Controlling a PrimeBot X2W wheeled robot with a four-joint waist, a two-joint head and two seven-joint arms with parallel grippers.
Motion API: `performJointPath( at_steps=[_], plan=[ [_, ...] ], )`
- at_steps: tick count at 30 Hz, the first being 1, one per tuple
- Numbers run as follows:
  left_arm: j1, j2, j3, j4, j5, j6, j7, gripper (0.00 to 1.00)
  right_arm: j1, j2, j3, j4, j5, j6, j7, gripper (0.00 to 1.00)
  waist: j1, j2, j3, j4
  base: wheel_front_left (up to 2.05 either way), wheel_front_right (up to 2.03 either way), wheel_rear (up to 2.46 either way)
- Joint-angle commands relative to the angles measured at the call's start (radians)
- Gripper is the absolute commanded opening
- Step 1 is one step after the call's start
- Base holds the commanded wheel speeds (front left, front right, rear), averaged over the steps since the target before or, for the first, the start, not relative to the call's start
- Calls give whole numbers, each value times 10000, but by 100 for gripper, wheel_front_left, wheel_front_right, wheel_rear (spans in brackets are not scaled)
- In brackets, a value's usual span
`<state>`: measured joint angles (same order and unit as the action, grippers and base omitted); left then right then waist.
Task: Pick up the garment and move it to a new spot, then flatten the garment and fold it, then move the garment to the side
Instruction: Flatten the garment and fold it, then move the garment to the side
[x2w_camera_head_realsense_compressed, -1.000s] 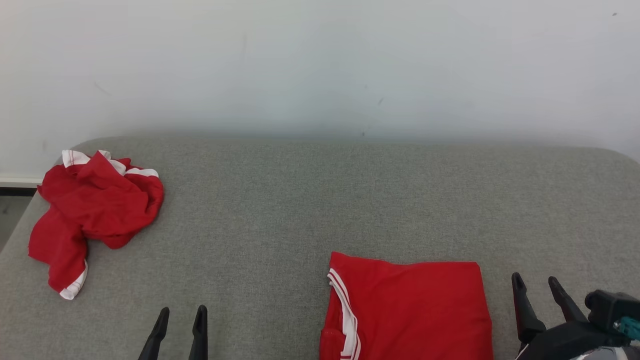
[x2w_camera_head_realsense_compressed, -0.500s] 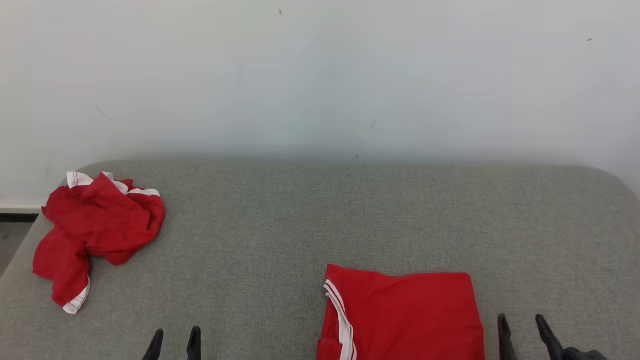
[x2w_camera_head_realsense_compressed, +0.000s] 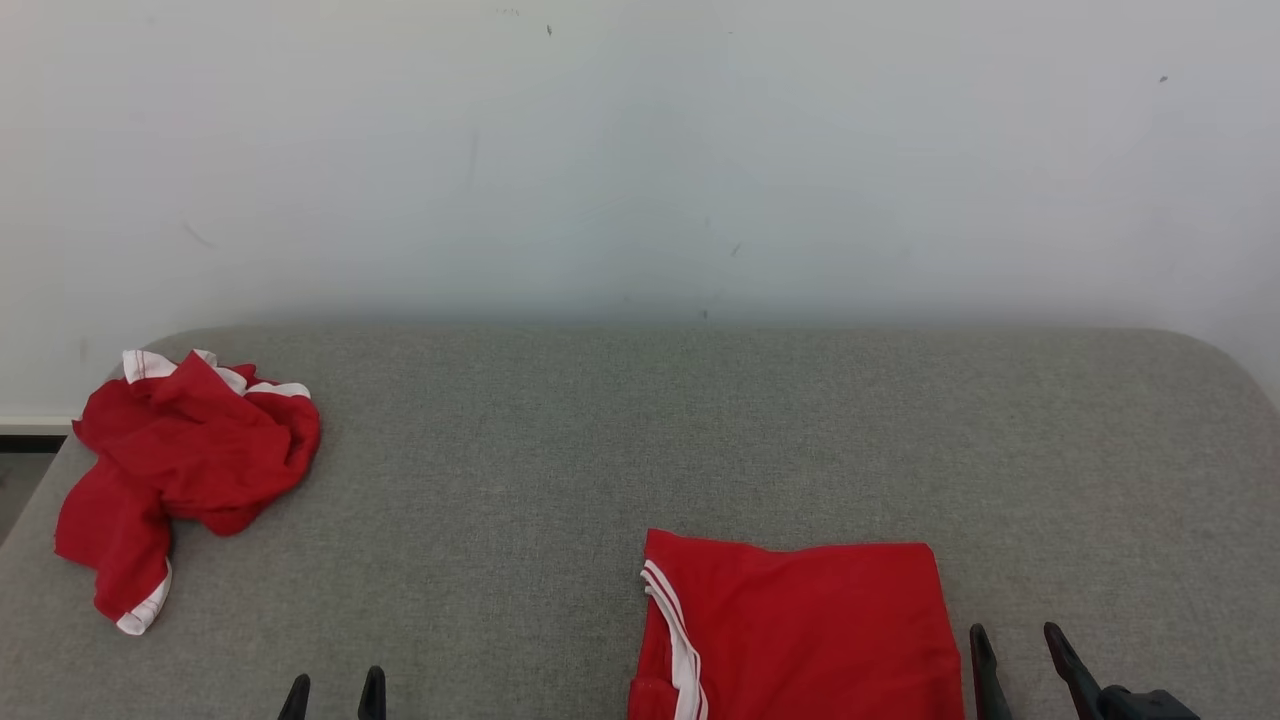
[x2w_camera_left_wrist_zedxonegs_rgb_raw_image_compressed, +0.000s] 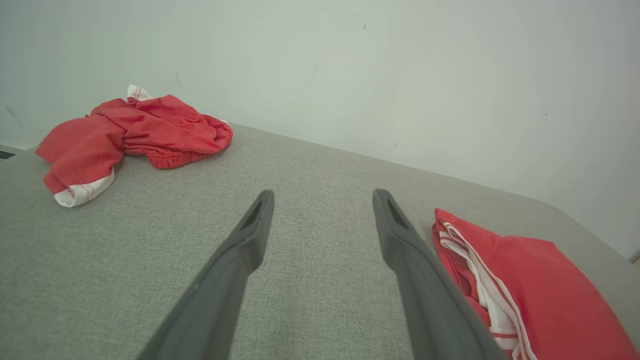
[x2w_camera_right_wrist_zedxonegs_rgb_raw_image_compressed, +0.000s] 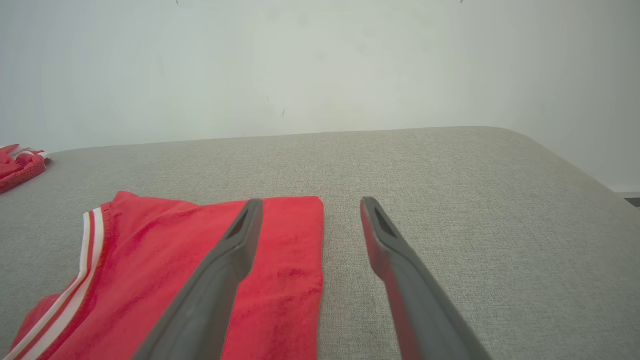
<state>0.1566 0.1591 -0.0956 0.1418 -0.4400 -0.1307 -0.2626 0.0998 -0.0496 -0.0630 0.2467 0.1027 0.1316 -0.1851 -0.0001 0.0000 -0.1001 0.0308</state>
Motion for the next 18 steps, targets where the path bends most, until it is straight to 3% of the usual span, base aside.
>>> performJointPath(
  at_steps=[1, 18],
  plan=[
    [0, -24, 8, 24, 23, 7, -24, 100, -116, -16, -12, 61, 21, -21, 11, 100, 1, 0, 10, 9, 0, 0, 0],
    [-103, -88, -50, 37, 72, 6, -24, 100, -234, -15, 97, 299, 243, -21, -150, 100, 1, 0, 107, 55, 0, 0, 0]
  ],
)
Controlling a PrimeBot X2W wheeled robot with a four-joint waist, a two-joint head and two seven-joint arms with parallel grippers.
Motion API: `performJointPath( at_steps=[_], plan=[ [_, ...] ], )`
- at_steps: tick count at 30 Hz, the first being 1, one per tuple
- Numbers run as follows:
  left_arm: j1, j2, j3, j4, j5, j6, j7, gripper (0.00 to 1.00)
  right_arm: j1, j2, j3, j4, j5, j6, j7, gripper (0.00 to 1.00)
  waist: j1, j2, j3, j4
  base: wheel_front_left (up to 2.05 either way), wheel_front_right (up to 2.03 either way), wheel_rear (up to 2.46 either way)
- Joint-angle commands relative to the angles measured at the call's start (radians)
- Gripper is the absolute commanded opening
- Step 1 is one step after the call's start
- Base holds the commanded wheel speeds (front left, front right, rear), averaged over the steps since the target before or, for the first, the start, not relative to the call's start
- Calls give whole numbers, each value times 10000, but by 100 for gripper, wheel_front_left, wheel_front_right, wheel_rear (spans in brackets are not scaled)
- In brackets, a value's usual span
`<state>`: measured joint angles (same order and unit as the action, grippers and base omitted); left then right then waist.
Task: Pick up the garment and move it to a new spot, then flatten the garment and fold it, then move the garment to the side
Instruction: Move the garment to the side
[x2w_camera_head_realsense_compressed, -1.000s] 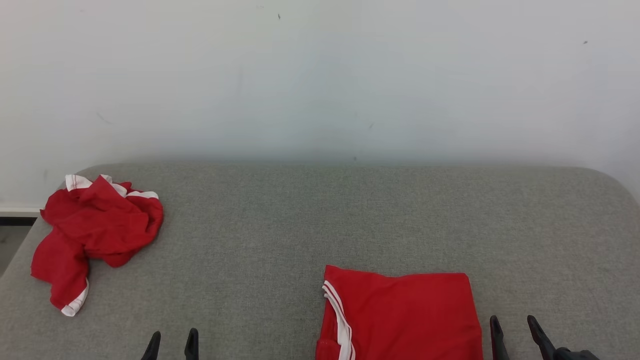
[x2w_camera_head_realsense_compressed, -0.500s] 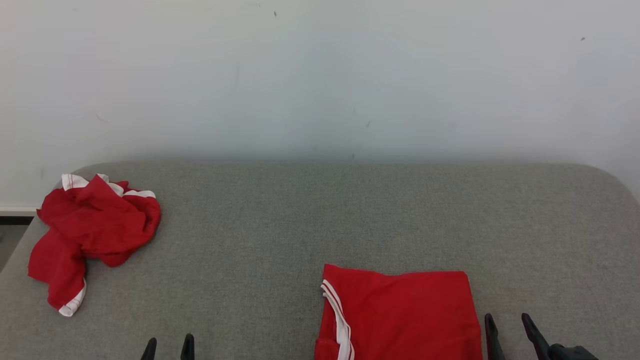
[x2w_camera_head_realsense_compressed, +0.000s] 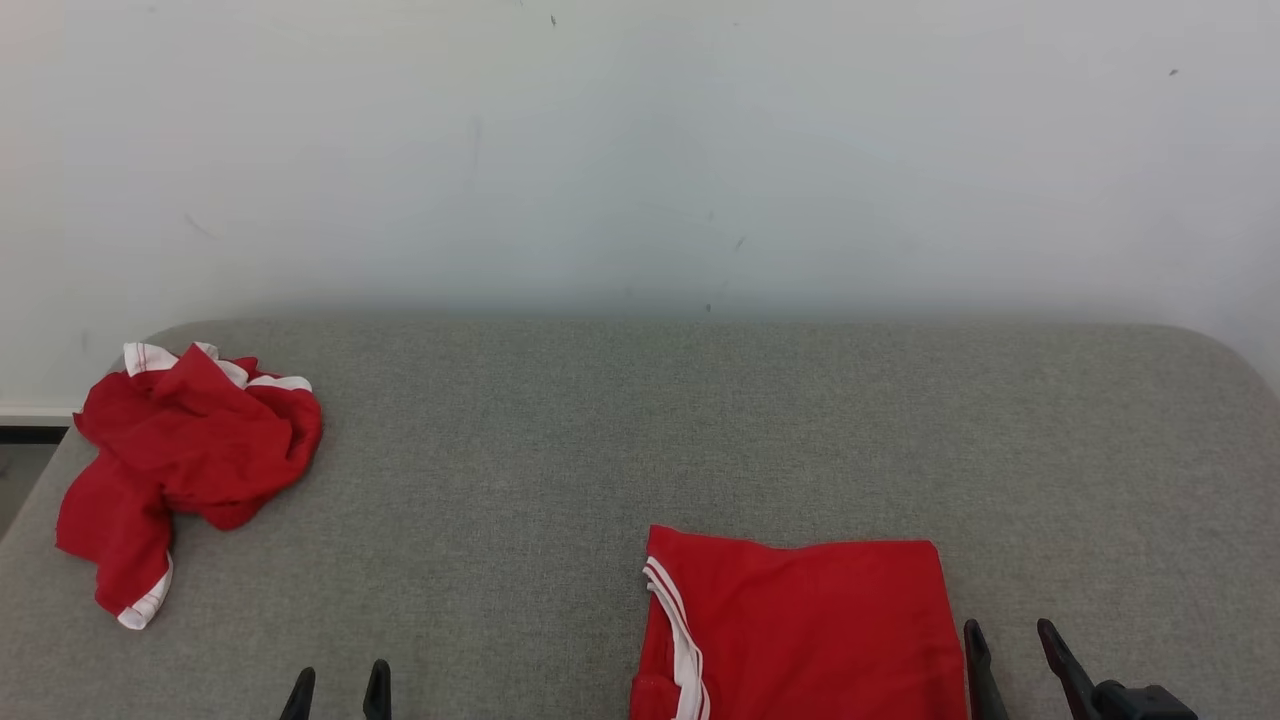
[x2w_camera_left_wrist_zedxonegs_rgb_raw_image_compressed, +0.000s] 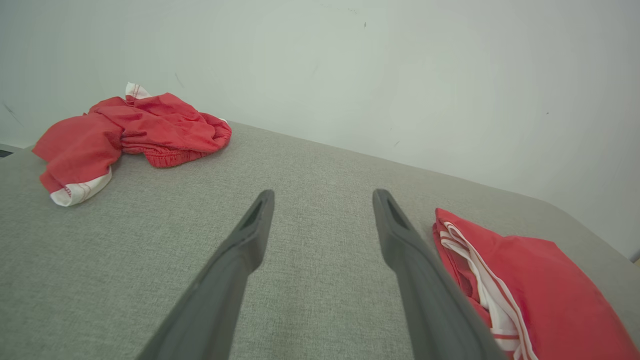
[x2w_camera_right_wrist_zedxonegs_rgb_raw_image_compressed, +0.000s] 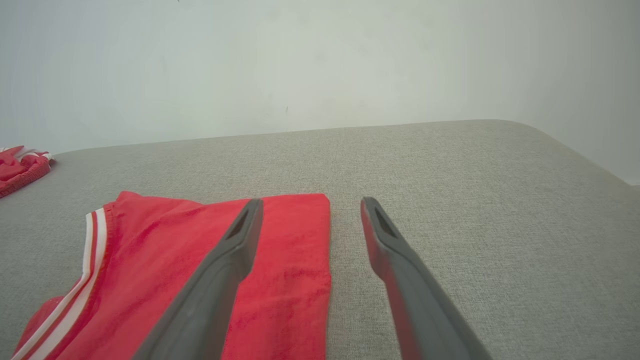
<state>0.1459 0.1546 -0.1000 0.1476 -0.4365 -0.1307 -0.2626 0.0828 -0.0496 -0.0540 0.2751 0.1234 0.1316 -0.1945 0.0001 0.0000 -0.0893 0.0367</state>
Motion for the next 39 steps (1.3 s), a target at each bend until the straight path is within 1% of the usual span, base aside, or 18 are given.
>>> performJointPath(
  at_steps=[1, 7, 11, 13, 15, 19, 20, 22, 24, 26, 27, 31, 34, 36, 39],
  plan=[
    [6, -50, -5, -23, 34, 6, -24, 100, -76, -15, 4, 24, 18, -21, -53, 100, -1, 0, 1, -10, 0, 0, 0],
    [-5, -80, -4, -20, 55, 7, -24, 100, -125, -13, 13, -34, -97, -21, 24, 100, -1, 0, 5, -21, 0, 0, 0],
    [21, -127, -11, -9, 17, 7, -24, 100, -177, -15, 56, -120, -55, -21, 437, 100, -1, 0, -6, -19, 0, 0, 0],
    [32, -139, -39, 3, 11, 6, -24, 100, -197, -12, 182, -76, 297, -21, 1250, 100, -1, 0, -13, -12, 0, 0, 0],
    [34, -134, -52, 8, 15, 6, -24, 100, -282, -19, 109, -193, 521, -21, 2289, 100, -1, 0, -18, -11, 0, 0, 0],
    [52, -116, -32, -25, 27, 6, -24, 100, -651, 2, -508, -246, 717, -21, 4943, 100, -1, 0, -13, -42, 0, 0, 0],
    [60, -108, -13, -38, 33, 6, -24, 100, -784, -21, -878, -187, 949, -21, 5655, 100, -1, 0, -6, -56, 0, 0, 0],
    [24, -112, -50, -67, 58, 6, -24, 100, -1075, -9, -1215, -153, 735, -21, 6875, 100, -1, 0, 37, -37, 0, 0, 0],
    [-88, -87, -143, -88, 73, 7, -24, 100, -1425, -5, -1486, -221, 667, -19, 7643, 100, -1, 0, 116, 55, 0, 0, 0],
    [-232, -53, -210, -103, 60, 7, -24, 100, -1710, -5, -1544, -177, 719, -21, 8016, 100, -1, 0, 197, 167, 0, 0, 0],
    [-232, -53, -210, -103, 60, 7, -24, 100, -1710, -5, -1544, -177, 719, -21, 8016, 100, -1, 0, 197, 167, 0, 0, 0],
    [-305, 9, -393, -118, -2, 7, -24, 100, -1979, -25, -1530, 189, 899, -21, 8601, 100, -1, 0, 313, 370, 0, 0, 0],
    [-354, 52, -480, -110, -26, 7, -24, 100, -2045, -12, -1536, 529, 701, -21, 8980, 100, -1, 0, 402, 519, 0, 0, 0],
    [-377, 87, -533, -107, -52, 6, -24, 100, -2148, -16, -1501, 587, 530, -21, 8868, 100, -1, 0, 463, 603, 0, 0, 0],
    [-411, 155, -629, -125, -81, 7, -24, 100, -2247, -10, -1460, 1060, 677, -21, 8720, 100, -1, 0, 593, 725, 0, 0, 0]
  ],
)
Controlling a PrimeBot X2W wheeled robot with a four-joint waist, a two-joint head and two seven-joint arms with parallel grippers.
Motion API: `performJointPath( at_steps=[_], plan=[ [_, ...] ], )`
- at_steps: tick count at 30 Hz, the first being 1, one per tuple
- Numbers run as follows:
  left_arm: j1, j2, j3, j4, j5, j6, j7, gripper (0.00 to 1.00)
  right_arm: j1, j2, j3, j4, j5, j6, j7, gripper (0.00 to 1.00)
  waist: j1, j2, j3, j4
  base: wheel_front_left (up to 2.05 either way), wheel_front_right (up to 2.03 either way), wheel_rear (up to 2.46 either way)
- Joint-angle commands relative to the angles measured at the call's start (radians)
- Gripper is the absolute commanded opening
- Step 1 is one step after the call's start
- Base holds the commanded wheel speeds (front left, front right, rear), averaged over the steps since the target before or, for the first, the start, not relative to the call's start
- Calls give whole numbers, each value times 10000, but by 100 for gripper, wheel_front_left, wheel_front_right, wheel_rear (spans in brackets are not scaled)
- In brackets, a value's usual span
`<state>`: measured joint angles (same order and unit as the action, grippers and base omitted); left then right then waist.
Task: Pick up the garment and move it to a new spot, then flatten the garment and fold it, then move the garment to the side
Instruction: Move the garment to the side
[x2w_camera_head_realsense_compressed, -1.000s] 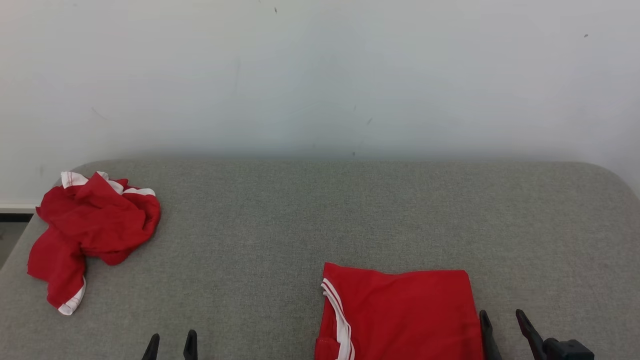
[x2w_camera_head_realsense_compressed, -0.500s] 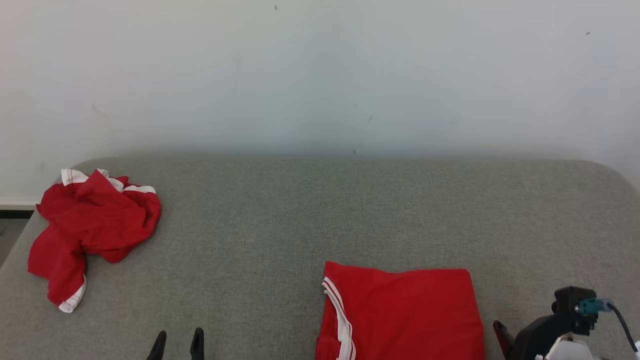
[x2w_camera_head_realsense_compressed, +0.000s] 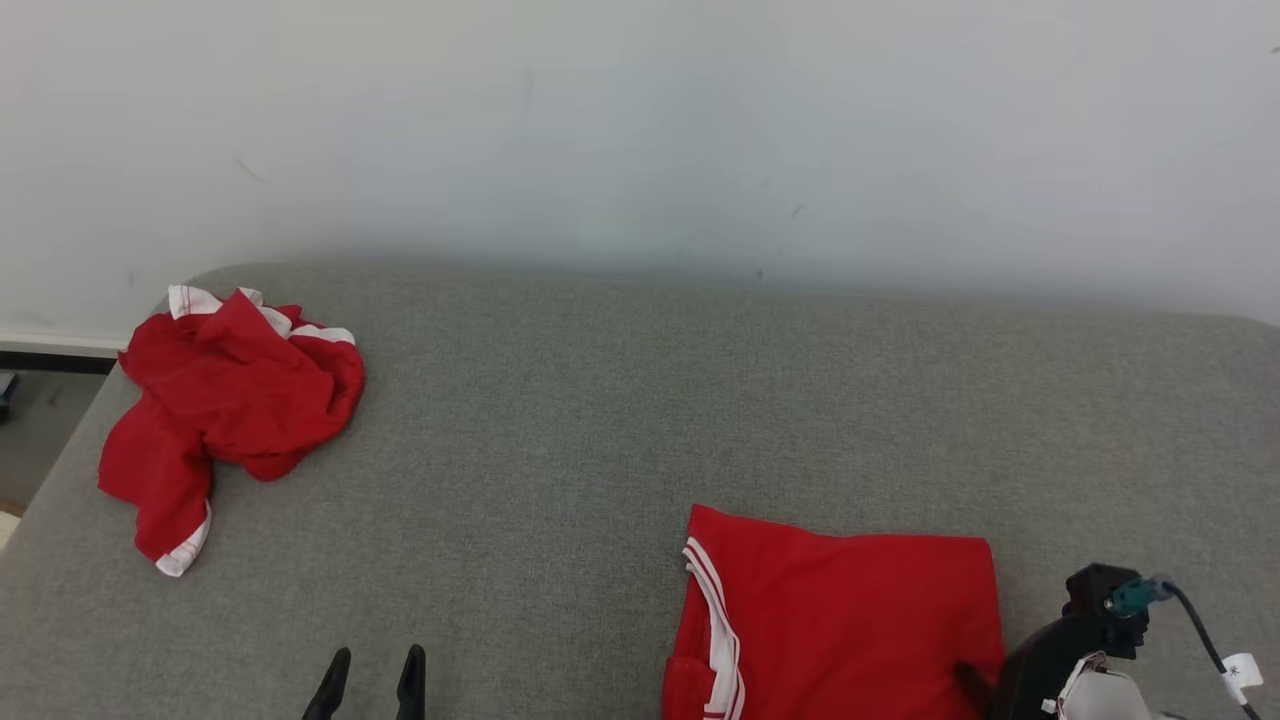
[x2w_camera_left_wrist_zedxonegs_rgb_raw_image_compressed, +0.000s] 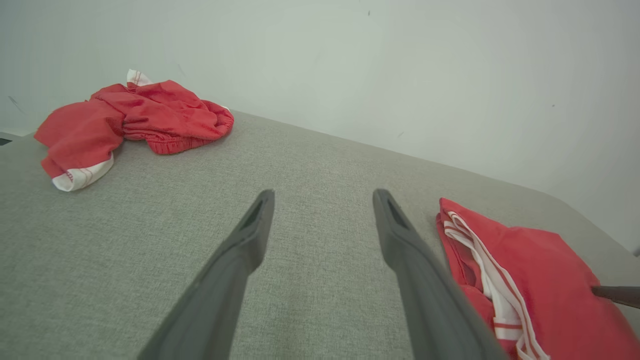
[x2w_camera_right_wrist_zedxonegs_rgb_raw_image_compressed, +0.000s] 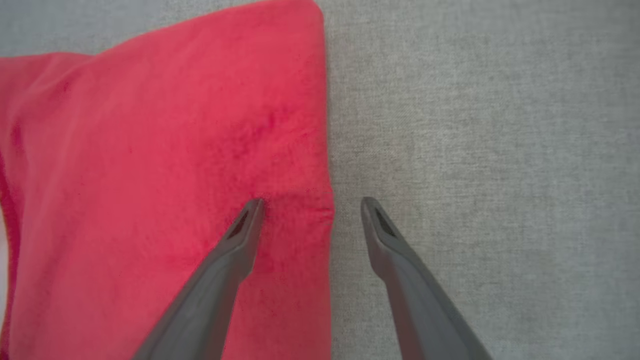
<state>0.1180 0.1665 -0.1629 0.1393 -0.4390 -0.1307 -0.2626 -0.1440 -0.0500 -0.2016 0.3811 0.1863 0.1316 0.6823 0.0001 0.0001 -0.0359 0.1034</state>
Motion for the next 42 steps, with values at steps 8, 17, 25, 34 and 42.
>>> performJointPath(
  at_steps=[8, 17, 25, 34, 42],
  plan=[
    [-195, 105, -125, -67, -77, 7, -24, 100, -372, 0, -36, 1230, -536, -21, 187, 98, -1, -1, 254, 207, 0, 0, 0],
    [-415, 31, -68, -234, 20, 7, -24, 100, -1275, -14, 463, 1348, -1480, -22, -335, 0, -1, -1, 645, -72, 0, 0, 0],
    [-838, 106, -73, -670, 165, 7, -24, 100, -2338, -1343, -260, 1054, -3308, -24, -921, 0, -1, -1, 1455, -430, 0, 0, 0],
    [-1269, 283, -134, -1049, 268, 7, -24, 100, -3208, -2821, -2478, 1386, -4474, -24, -1722, 0, -1, -1, 2310, -495, 0, 0, 0],
    [-1555, 604, -339, -1178, 369, 7, -24, 100, -3799, -3233, -4853, 1225, -5615, -24, -2491, 0, -1, -1, 2952, -509, 0, 0, 0]
  ],
)
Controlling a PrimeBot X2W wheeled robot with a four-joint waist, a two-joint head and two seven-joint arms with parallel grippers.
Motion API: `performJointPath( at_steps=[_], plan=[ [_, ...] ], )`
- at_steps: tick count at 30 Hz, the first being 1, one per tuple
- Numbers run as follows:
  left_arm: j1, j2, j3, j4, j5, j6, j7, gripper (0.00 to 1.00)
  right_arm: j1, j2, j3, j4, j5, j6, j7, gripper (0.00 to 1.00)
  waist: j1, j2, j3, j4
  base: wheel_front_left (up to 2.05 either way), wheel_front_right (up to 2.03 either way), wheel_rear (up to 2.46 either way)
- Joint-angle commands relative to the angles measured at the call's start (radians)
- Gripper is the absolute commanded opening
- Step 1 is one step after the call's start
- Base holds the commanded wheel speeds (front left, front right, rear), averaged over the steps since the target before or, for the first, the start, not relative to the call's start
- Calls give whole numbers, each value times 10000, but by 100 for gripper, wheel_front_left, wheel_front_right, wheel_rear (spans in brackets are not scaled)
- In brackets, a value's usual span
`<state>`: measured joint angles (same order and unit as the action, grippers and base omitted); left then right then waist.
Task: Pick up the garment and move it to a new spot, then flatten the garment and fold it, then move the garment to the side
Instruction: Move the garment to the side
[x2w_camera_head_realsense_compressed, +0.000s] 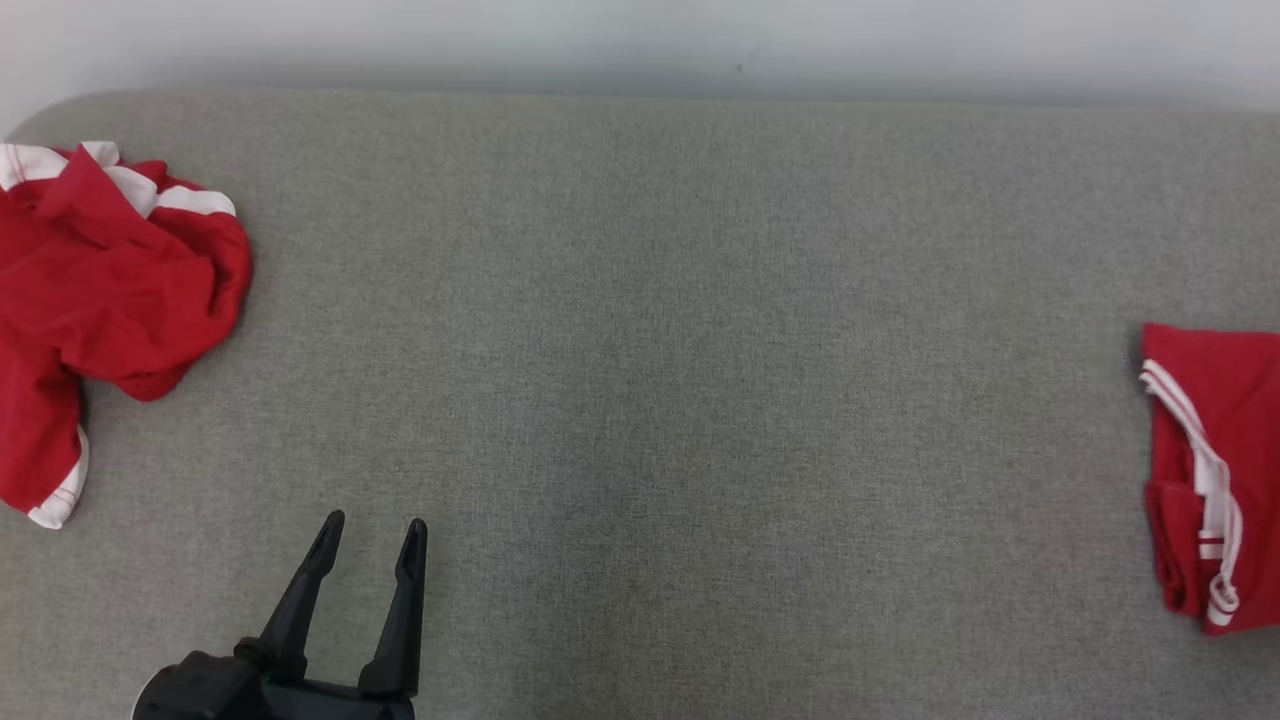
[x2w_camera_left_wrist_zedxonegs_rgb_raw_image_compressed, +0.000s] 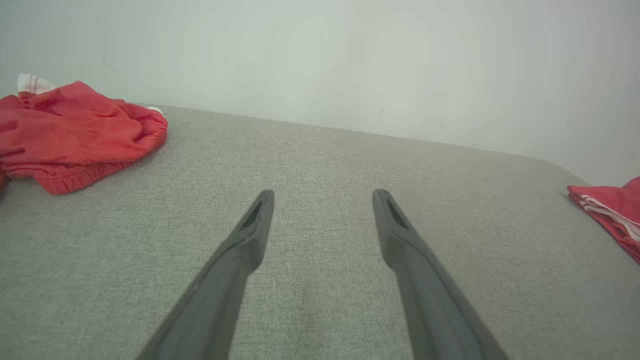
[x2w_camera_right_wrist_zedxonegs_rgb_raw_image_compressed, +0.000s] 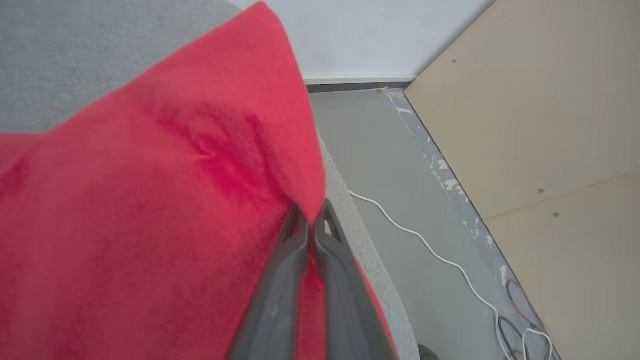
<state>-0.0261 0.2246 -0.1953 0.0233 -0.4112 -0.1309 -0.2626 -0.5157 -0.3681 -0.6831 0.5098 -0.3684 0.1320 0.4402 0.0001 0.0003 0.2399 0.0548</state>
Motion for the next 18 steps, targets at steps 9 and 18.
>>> performJointPath(
  at_steps=[9, 18],
  plan=[
    [-209, 122, -157, 22, 101, 9, -24, 100, 370, 246, -303, -955, -748, -28, -611, 0, -1, -3, 448, -134, 0, 0, 0],
    [-299, 4, -366, 190, 3, 9, -24, 100, 601, 674, 47, -1227, -928, -26, -438, 100, -1, -3, 60, -71, 0, 0, 0]
  ],
)
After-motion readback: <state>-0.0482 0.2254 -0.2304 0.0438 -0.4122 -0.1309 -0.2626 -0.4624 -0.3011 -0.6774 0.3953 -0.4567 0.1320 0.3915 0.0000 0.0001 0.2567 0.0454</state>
